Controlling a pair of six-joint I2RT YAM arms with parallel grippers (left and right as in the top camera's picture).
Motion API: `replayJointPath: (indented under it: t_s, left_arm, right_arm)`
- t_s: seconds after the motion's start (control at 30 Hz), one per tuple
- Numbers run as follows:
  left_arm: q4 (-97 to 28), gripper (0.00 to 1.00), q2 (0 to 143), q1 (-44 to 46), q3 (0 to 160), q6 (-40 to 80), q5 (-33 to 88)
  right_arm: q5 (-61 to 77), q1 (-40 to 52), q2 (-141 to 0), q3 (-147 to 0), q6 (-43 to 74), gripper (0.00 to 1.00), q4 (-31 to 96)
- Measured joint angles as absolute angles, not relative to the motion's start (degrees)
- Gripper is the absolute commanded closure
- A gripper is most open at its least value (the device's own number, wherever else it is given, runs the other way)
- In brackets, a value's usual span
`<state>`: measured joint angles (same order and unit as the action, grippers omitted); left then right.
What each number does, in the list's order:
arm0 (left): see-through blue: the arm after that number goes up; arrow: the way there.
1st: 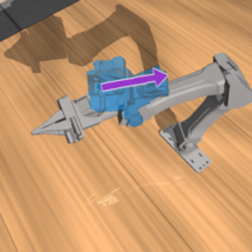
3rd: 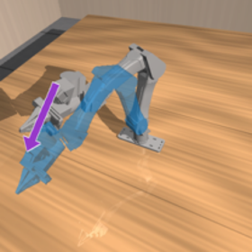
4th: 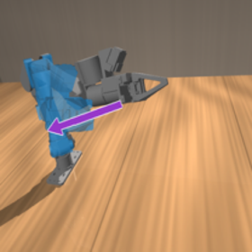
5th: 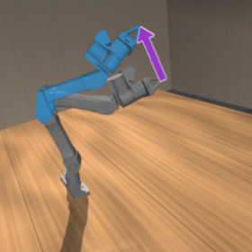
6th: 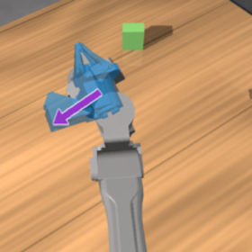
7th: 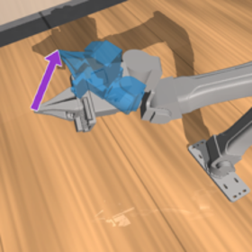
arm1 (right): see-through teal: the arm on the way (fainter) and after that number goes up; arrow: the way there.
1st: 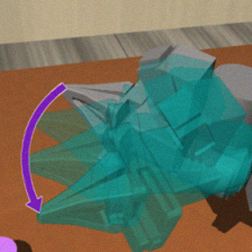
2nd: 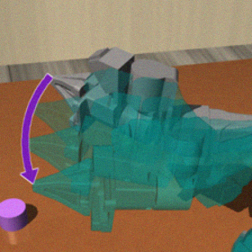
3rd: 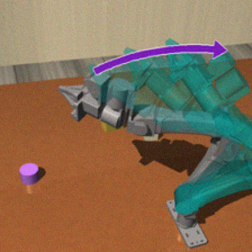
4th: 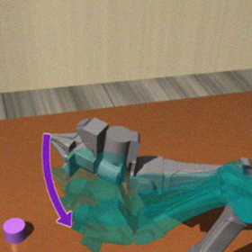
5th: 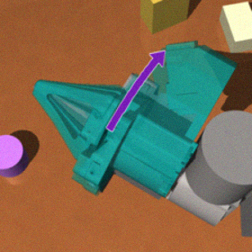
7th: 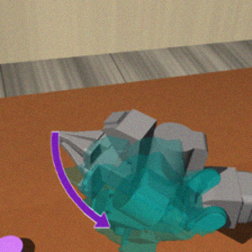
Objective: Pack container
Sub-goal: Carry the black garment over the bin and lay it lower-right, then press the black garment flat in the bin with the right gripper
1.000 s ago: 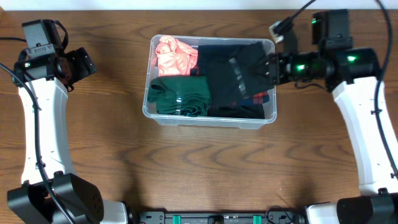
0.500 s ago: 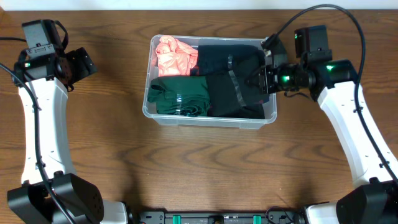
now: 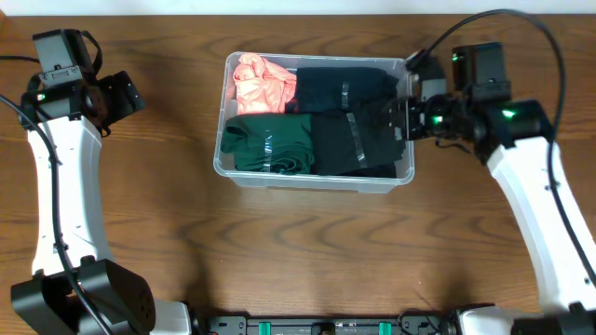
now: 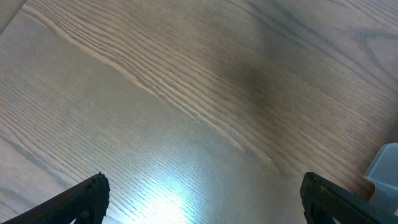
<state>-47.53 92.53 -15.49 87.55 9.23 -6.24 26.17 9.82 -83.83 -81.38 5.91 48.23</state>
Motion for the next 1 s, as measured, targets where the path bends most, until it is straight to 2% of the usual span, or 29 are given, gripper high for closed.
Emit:
replayJointPath:
  t_s: [0.03, 0.13, 0.2, 0.47, 1.0]
  left_arm:
    - [-47.5, 0.02, 92.5, -15.5, 87.5, 9.2, -6.2]
    - [-47.5, 0.02, 92.5, -15.5, 87.5, 9.2, -6.2]
    - [-47.5, 0.02, 92.5, -15.5, 87.5, 9.2, -6.2]
    - [-47.5, 0.02, 92.5, -15.5, 87.5, 9.2, -6.2]
    - [-47.5, 0.02, 92.5, -15.5, 87.5, 9.2, -6.2]
  right_arm:
    - [25.2, 9.8, -82.7, -82.2, 6.0, 0.59, 47.8]
    - [23.6, 10.0, -80.4, -83.8, 6.1, 0.89, 47.4]
    - [22.7, 10.7, -80.3, -84.0, 6.4, 0.99, 48.0]
    - [19.4, 14.9, -88.3, -83.8, 6.8, 0.99, 50.3]
    - [18.0, 21.9, -107.8, -81.3, 6.8, 0.99, 43.4]
